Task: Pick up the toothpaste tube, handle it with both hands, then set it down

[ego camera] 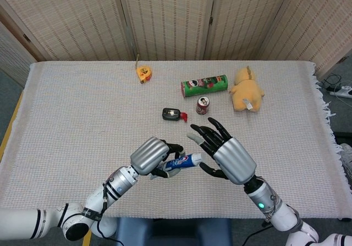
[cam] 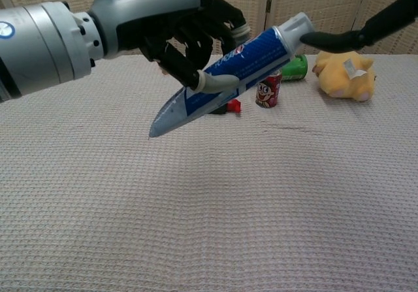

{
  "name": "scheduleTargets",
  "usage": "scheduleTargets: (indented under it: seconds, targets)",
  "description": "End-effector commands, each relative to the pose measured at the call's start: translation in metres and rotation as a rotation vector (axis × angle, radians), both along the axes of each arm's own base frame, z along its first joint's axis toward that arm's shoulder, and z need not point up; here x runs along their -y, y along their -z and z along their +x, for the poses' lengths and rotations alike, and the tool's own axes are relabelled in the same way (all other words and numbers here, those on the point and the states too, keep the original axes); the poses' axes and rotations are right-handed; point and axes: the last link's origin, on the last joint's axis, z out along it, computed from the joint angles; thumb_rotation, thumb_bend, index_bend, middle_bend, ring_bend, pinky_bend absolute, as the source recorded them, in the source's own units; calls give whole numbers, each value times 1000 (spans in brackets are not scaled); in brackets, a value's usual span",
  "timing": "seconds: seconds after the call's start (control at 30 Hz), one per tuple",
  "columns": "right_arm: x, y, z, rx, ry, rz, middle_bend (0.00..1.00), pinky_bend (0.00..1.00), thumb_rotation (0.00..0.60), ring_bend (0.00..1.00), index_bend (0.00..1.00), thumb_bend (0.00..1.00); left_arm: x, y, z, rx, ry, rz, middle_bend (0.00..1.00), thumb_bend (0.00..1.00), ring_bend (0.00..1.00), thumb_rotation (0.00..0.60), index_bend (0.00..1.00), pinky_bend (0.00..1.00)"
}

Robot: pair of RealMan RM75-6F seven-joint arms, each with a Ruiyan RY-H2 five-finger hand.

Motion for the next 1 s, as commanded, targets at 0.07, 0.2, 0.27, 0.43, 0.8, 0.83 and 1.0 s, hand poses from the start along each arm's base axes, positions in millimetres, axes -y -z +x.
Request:
scheduleTargets:
  seconds: [0.07, 0.2, 0.27, 0.43, 0.8, 0.83, 1.0]
  targets:
    - [1, -1, 0, -2, 2, -3, 111, 0, 580, 165, 118, 360, 1, -1, -1, 2, 7, 5, 789, 530, 698, 600, 733, 652]
    - [2, -3, -1, 0, 4, -10, 112, 0, 582, 168, 118, 360, 2, -1, -4, -11, 21, 23, 792, 530, 698, 600, 739, 651]
    - [2, -4, -1, -1, 4, -14, 113, 0, 584, 170, 118, 360, 2, 0, -5, -13, 22, 25, 794, 530, 698, 600, 740, 649]
    - [3, -6, -1, 3, 7, -19, 114, 0, 586, 172, 118, 361, 3, 3, -7, -18, 29, 32, 797, 530, 698, 600, 743, 648]
    - [3, -7, 15, 9, -31, -18, 114, 0, 584, 175, 118, 360, 5, 9, -7, -63, 62, 72, 797, 529, 697, 600, 743, 637]
    - [3, -6, 16, 9, -33, -15, 114, 0, 585, 175, 118, 360, 6, 10, -8, -68, 65, 73, 797, 529, 697, 600, 743, 636]
    - [5, -2, 26, 5, -48, -3, 114, 0, 583, 175, 118, 360, 7, 11, -7, -78, 73, 83, 797, 529, 695, 600, 743, 634]
